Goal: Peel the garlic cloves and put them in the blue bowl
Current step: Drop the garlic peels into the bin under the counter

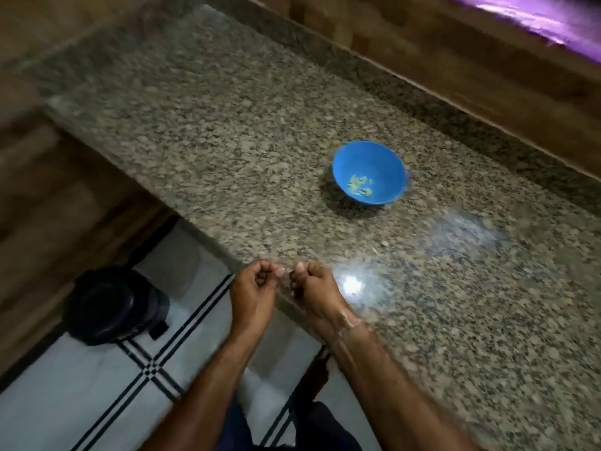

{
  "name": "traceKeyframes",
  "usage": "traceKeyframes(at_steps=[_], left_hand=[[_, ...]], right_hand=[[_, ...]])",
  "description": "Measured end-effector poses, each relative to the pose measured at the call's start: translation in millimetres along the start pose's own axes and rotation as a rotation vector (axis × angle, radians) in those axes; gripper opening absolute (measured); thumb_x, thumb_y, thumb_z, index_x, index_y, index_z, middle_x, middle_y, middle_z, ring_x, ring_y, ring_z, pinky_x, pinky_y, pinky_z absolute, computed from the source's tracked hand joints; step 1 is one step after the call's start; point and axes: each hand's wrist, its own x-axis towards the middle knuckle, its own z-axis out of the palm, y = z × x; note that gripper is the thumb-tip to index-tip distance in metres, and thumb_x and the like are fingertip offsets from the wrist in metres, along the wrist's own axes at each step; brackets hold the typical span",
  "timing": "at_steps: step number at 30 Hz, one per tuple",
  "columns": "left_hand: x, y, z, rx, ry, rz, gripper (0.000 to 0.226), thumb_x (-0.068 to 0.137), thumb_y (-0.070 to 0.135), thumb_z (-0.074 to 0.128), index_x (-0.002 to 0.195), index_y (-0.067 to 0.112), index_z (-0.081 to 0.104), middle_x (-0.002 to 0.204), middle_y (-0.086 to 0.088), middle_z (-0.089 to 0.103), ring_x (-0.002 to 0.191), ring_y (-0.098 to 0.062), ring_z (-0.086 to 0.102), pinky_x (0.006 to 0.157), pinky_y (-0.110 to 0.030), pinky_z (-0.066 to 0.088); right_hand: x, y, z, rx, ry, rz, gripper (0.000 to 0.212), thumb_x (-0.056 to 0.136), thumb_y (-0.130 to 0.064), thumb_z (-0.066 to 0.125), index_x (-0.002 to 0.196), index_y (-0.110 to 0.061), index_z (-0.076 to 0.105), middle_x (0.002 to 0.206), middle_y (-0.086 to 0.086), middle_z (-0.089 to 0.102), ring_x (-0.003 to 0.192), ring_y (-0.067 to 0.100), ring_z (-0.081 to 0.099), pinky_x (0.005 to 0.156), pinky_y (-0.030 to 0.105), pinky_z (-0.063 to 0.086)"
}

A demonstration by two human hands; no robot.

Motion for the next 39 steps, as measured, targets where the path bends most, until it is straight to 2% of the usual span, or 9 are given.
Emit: traceKeyframes(at_steps=[6, 11, 15, 19, 27, 30, 35, 37, 39], left_hand=[[17.2, -62.1, -143.5, -0.095, 0.234, -0.111, 0.013, 0.094, 0.022, 0.075, 0.082, 0.021, 0.07, 0.078, 0.004, 0.074, 0.077, -0.015, 0.07, 0.073, -0.034, 0.057], [17.3, -127.9, -280.0, -0.128, 0.394, -0.174, 0.009, 0.096, 0.018, 0.072, 0.088, 0.013, 0.071, 0.081, 0.004, 0.072, 0.073, -0.001, 0.064, 0.067, -0.01, 0.047], [24.2, -184.0, -371.7, -0.174, 0.519, -0.294, 0.011, 0.095, 0.02, 0.073, 0.086, 0.013, 0.073, 0.08, 0.0, 0.073, 0.076, -0.017, 0.067, 0.073, -0.028, 0.051], [35.5, -216.6, -429.6, -0.134, 0.578, -0.344, 0.014, 0.096, 0.021, 0.073, 0.083, 0.019, 0.07, 0.078, 0.003, 0.071, 0.074, -0.01, 0.065, 0.07, -0.026, 0.047], [80.2, -261.4, -481.7, -0.161, 0.606, -0.428, 0.011, 0.097, 0.021, 0.071, 0.087, 0.018, 0.07, 0.081, 0.01, 0.07, 0.079, -0.001, 0.063, 0.07, -0.016, 0.044], [103.2, -299.8, -482.2, -0.192, 0.559, -0.54, 0.013, 0.097, 0.023, 0.071, 0.086, 0.015, 0.071, 0.083, 0.005, 0.072, 0.08, -0.008, 0.065, 0.071, -0.022, 0.049], [159.3, -403.5, -451.4, -0.553, 0.454, -0.958, 0.024, 0.095, 0.019, 0.07, 0.073, 0.01, 0.067, 0.062, -0.007, 0.058, 0.055, -0.02, 0.049, 0.062, -0.029, 0.044], [187.3, -447.3, -436.4, -0.654, 0.443, -1.04, 0.02, 0.094, 0.018, 0.072, 0.078, 0.008, 0.067, 0.064, -0.01, 0.057, 0.056, -0.02, 0.049, 0.064, -0.029, 0.043], [220.1, -484.6, -425.9, -0.763, 0.466, -1.027, 0.013, 0.099, 0.013, 0.067, 0.087, 0.008, 0.065, 0.072, -0.009, 0.061, 0.063, -0.018, 0.055, 0.065, -0.026, 0.047]], right_hand=[[-7.9, 31.3, 161.8, -0.117, -0.204, 0.092, 0.037, 0.11, -0.008, 0.046, 0.073, -0.009, 0.054, 0.059, 0.003, 0.048, 0.057, 0.014, 0.044, 0.054, 0.024, 0.044], [-17.4, 80.1, 289.4, -0.235, -0.247, 0.163, 0.03, 0.107, -0.007, 0.052, 0.078, -0.013, 0.057, 0.068, 0.004, 0.052, 0.063, 0.012, 0.049, 0.062, 0.026, 0.048], [-16.5, 115.1, 371.2, -0.268, -0.254, 0.215, 0.034, 0.106, 0.002, 0.048, 0.075, -0.012, 0.055, 0.066, 0.004, 0.052, 0.055, 0.01, 0.05, 0.058, 0.024, 0.047], [-5.6, 136.0, 429.5, -0.281, -0.268, 0.243, 0.034, 0.106, -0.001, 0.051, 0.074, -0.011, 0.057, 0.066, 0.006, 0.053, 0.057, 0.012, 0.051, 0.057, 0.024, 0.049], [58.8, 185.5, 508.5, -0.376, -0.285, 0.353, 0.023, 0.103, -0.005, 0.056, 0.082, -0.01, 0.065, 0.061, 0.003, 0.058, 0.059, 0.013, 0.052, 0.065, 0.029, 0.048], [93.7, 218.8, 519.8, -0.407, -0.282, 0.437, 0.019, 0.102, -0.008, 0.056, 0.085, -0.008, 0.064, 0.062, 0.005, 0.059, 0.062, 0.015, 0.054, 0.067, 0.029, 0.05], [174.1, 301.7, 525.9, -0.327, -0.185, 0.603, 0.011, 0.097, -0.001, 0.062, 0.087, 0.001, 0.058, 0.07, 0.013, 0.056, 0.063, 0.018, 0.059, 0.058, 0.027, 0.055], [212.6, 339.9, 530.1, -0.312, -0.156, 0.634, 0.021, 0.088, -0.003, 0.075, 0.1, 0.006, 0.061, 0.083, 0.017, 0.064, 0.078, 0.023, 0.065, 0.07, 0.031, 0.059], [254.3, 374.0, 534.6, -0.268, -0.156, 0.65, 0.01, 0.094, -0.002, 0.069, 0.1, 0.005, 0.063, 0.077, 0.013, 0.069, 0.072, 0.02, 0.068, 0.067, 0.03, 0.06]])
